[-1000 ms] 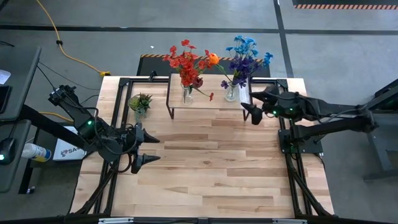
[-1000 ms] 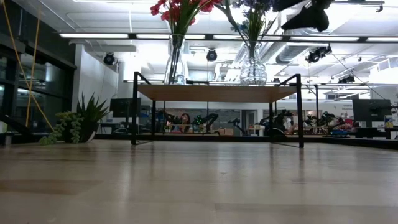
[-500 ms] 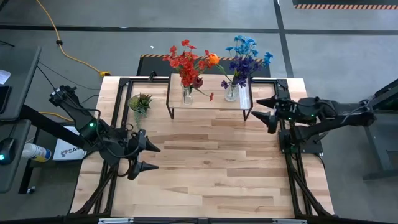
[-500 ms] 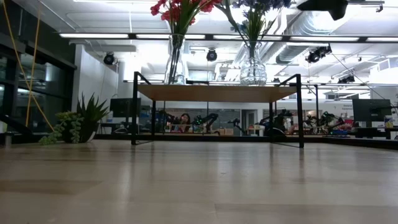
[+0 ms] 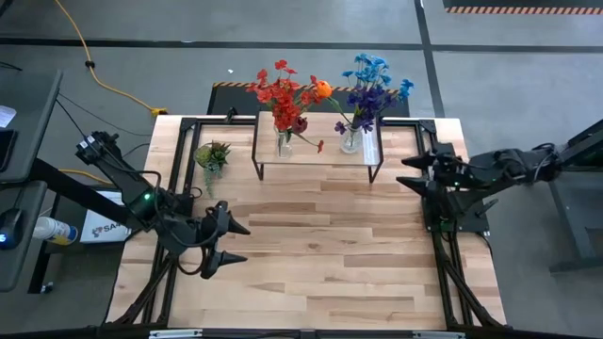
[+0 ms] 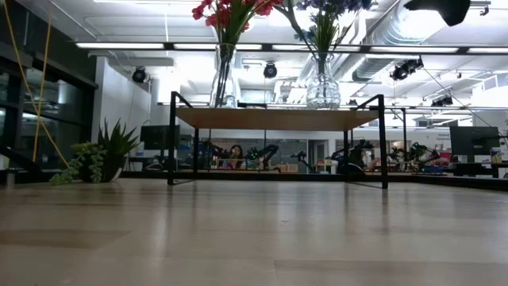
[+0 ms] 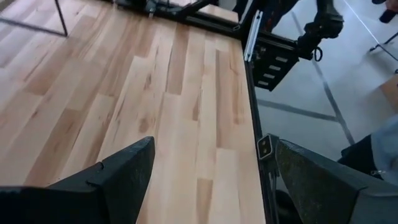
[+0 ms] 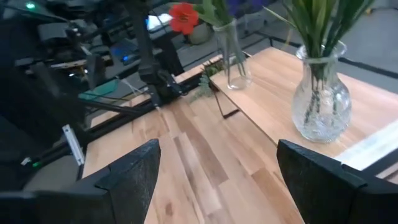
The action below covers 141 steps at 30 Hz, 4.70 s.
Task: Pick and place flowers into a vace then onto a shelf
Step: Return to Home Position
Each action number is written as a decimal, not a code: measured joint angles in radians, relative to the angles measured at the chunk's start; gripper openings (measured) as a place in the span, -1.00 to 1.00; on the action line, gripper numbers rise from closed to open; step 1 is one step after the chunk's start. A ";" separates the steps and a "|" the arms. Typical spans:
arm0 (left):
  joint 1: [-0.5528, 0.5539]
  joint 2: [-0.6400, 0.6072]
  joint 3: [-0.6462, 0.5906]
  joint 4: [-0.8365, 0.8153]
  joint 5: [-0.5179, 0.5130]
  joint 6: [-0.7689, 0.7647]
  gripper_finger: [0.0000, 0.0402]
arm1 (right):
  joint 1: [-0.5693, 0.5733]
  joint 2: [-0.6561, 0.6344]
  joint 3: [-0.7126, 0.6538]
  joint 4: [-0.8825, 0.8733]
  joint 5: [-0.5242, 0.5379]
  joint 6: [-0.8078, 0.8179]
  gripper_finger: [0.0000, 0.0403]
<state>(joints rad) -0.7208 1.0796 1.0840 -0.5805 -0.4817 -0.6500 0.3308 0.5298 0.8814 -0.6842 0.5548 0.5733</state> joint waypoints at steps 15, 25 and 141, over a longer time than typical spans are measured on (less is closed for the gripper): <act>0.006 -0.092 -0.354 0.493 0.001 0.097 0.83 | 0.116 -0.107 0.000 -0.069 0.082 -0.029 0.55; 0.149 -0.213 -0.629 0.791 0.178 0.226 0.83 | 0.171 -0.123 -0.138 0.055 0.170 -0.079 0.55; 0.629 -0.889 -1.063 0.880 0.711 0.654 0.83 | -0.168 -0.525 -0.799 0.674 -0.540 -0.395 0.55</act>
<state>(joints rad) -0.0917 0.1905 0.0208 0.2993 0.2292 0.0036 0.1631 0.0051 0.0822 -0.0101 0.0147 0.1783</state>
